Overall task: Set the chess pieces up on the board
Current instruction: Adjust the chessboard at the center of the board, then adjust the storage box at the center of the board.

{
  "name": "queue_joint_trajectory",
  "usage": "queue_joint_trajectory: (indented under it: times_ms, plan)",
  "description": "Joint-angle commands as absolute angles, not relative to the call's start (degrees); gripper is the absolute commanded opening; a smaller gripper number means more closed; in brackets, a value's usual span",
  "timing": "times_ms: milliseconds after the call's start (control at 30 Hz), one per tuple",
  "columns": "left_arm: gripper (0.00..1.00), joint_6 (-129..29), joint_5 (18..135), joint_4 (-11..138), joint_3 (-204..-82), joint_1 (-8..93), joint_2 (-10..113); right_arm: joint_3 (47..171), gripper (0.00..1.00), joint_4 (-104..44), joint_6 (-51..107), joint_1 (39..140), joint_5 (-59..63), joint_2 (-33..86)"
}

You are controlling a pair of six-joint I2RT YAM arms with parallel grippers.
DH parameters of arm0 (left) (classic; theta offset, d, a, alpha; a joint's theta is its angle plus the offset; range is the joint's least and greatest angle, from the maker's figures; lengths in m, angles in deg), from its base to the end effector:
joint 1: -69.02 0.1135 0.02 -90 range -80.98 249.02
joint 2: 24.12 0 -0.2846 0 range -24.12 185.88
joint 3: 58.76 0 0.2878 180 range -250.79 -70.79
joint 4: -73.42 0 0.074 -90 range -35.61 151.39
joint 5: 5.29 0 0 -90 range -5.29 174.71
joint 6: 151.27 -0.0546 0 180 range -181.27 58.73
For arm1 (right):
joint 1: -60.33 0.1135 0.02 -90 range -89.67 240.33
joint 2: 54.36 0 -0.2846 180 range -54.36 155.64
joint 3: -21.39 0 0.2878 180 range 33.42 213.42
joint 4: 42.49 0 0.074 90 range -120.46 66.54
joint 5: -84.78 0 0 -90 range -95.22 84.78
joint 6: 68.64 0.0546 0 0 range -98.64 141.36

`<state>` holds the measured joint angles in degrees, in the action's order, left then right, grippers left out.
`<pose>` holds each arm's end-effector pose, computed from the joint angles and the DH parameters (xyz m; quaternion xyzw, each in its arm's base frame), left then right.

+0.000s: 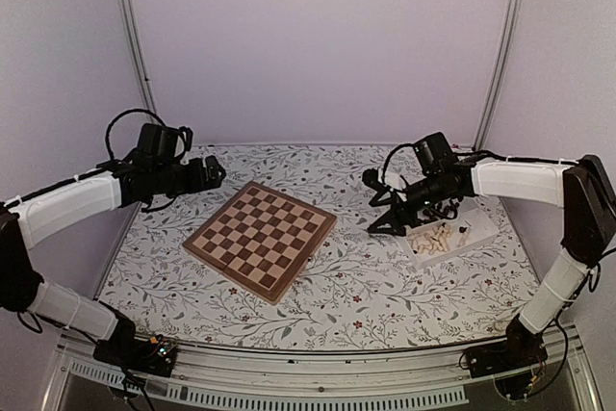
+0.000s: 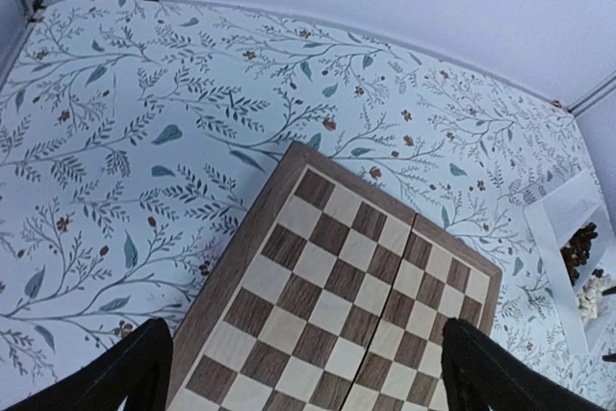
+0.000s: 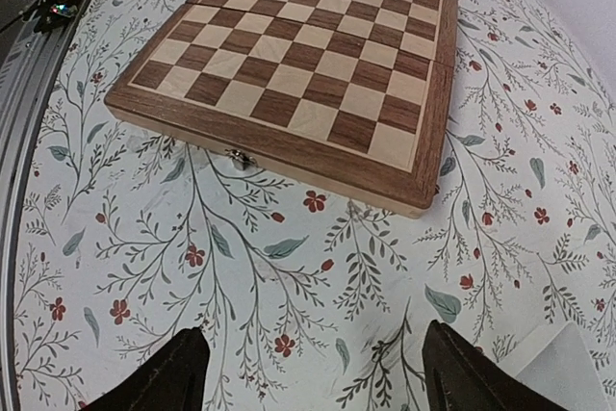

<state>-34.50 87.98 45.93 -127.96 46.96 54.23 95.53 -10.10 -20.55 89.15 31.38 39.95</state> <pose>0.3253 -0.1285 0.2698 -0.0495 0.8919 -0.1623 0.4192 0.3200 0.2132 0.2045 -0.6026 0.6750 0.2607 0.3366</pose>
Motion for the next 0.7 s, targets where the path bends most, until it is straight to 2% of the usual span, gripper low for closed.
queue_joint_trajectory:
  times_ms: [0,267,667]
  plan:
    - [0.99,-25.8,88.7,43.4,-118.0,47.0,48.3,102.9,0.84,-7.2,-27.5,89.3,32.0,45.9]
    - [1.0,-22.0,89.4,46.9,-111.9,50.3,51.2,122.3,0.86,0.4,-30.1,90.4,32.7,63.1]
    - [0.99,-18.5,90.2,56.2,-112.5,53.1,62.5,133.2,0.87,2.5,-29.7,93.4,30.6,76.0]
